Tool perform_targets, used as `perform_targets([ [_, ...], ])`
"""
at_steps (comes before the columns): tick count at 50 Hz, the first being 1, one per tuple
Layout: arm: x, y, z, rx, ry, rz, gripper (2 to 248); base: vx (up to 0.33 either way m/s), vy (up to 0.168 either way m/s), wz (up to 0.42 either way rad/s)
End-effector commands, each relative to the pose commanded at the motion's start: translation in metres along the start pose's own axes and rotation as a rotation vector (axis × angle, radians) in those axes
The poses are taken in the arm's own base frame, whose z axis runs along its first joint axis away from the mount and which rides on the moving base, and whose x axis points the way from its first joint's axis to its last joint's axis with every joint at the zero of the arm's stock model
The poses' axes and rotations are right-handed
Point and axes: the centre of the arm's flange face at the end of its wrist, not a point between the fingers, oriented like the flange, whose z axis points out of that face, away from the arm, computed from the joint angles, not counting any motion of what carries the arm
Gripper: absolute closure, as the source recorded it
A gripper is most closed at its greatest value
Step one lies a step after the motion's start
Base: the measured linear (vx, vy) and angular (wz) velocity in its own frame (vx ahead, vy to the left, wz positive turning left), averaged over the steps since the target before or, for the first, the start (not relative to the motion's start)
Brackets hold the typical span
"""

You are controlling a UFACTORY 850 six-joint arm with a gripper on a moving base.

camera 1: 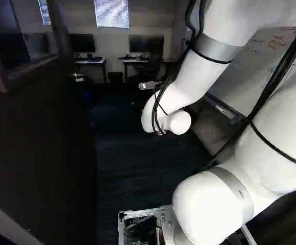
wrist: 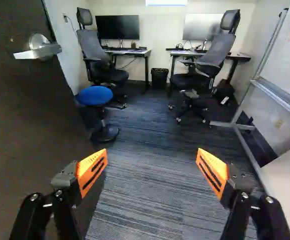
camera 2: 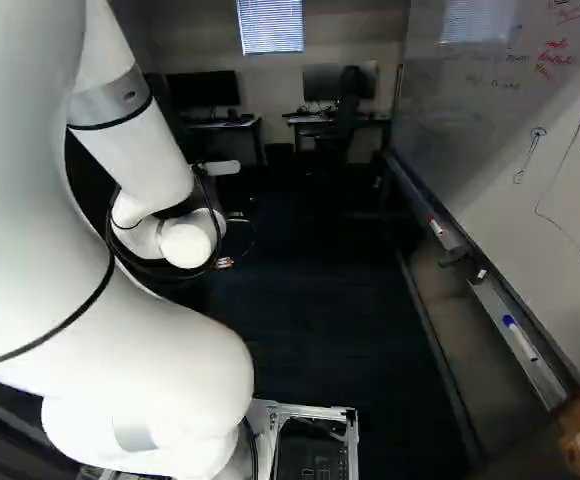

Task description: Open the door and move inside

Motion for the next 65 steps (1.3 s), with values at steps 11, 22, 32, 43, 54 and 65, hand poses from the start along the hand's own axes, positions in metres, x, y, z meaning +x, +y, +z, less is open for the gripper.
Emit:
perform_targets([
  [11, 0.0000, 0.0000, 0.0000, 0.000, 0.000, 0.000, 3, 0.201, -0.006, -0.016],
  [22, 0.0000, 0.0000, 0.0000, 0.000, 0.000, 0.000, 3, 0.206, 0.000, -0.007],
  [32, 0.0000, 0.0000, 0.0000, 0.000, 0.000, 0.000, 3, 0.209, 0.002, -0.011],
  [43, 0.0000, 0.0000, 0.0000, 0.000, 0.000, 0.000, 3, 0.208, 0.005, -0.005],
  [54, 0.0000, 0.0000, 0.0000, 0.000, 0.000, 0.000, 3, 0.202, 0.000, 0.007],
  [65, 0.0000, 0.0000, 0.0000, 0.000, 0.000, 0.000, 3, 0.205, 0.003, -0.017],
])
